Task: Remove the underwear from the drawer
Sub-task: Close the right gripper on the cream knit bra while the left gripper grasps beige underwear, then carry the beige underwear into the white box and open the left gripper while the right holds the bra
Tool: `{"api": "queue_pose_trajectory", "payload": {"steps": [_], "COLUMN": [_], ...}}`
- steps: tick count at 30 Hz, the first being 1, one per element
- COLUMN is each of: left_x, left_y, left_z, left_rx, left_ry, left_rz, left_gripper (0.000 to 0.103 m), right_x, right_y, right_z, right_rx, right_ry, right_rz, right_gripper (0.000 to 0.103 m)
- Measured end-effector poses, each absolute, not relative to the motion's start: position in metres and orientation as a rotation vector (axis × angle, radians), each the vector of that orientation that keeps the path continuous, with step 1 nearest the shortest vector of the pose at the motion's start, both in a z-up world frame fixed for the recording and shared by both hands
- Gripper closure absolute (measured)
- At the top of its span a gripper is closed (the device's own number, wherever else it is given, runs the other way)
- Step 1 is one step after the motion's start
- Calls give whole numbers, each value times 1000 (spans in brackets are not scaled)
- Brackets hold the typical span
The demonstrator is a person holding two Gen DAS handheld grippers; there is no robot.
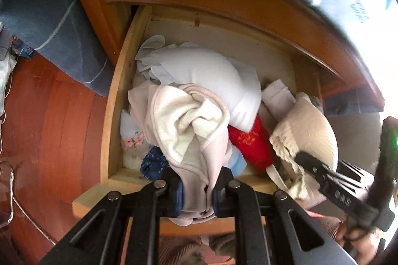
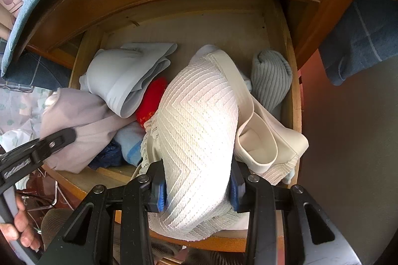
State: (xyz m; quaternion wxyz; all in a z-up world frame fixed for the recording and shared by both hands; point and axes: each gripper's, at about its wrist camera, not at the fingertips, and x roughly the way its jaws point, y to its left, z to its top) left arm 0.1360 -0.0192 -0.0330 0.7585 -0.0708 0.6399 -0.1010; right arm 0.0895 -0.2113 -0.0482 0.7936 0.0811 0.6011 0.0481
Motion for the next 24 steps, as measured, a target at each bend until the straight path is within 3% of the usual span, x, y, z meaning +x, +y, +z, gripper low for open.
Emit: {"api": "queue_pose_trajectory", "payload": {"steps": [24], "left_x": [81], "left_y": [14], "left_z": [121], "left_rx": [-147], "left_ry": [1126], "left_rz": [-360], "left_gripper": [87], "right_x": [78], "right_y": [-231], "right_z": [-29], "right_rx": [242], "right_ry": [1175], "right_rz": [58], "right_gripper": [68]}}
